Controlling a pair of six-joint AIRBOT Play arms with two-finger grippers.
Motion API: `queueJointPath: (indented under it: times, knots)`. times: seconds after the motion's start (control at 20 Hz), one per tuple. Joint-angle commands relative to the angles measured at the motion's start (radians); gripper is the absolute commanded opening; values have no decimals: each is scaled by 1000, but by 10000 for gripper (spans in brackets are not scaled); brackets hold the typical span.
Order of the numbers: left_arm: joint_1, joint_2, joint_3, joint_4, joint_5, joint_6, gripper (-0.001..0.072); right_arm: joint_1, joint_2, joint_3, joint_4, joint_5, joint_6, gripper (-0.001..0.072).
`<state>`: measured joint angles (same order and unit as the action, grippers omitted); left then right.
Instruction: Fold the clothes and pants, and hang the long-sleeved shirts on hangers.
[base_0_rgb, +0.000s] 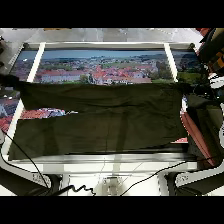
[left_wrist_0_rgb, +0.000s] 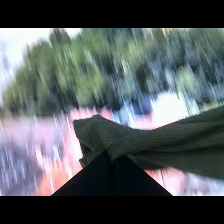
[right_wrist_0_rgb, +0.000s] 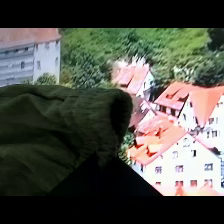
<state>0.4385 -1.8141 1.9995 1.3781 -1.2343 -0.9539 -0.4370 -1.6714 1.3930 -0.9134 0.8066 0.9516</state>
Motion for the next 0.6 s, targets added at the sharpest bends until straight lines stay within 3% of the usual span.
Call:
queueJointPath:
  times: [0.0, 0.25, 0.3, 0.35, 0.4, 0.45, 0.55]
  knots:
    - [-58, -95, 1, -2, 298, 0, 20, 2, 0, 1, 1, -45, 0, 26]
    - [-107, -188, 1, -2, 531, -7, 21, 2, 0, 1, 1, -90, 0, 27]
    - [-114, -196, 1, -1, 555, -7, 55, 2, 0, 1, 1, -92, 0, 30]
    - [-117, -203, 1, 2, 565, -7, 205, 2, 0, 1, 1, -92, 0, 129]
    - [-120, -203, 1, 6, 565, -7, 489, 2, 0, 1, 1, -92, 0, 390]
    - [-120, -200, 2, 6, 568, -22, 582, 2, 0, 1, 1, -92, 1, 546]
    - [-119, -177, 2, 59, 568, -132, 581, 2, 0, 1, 1, -92, 2, 558]
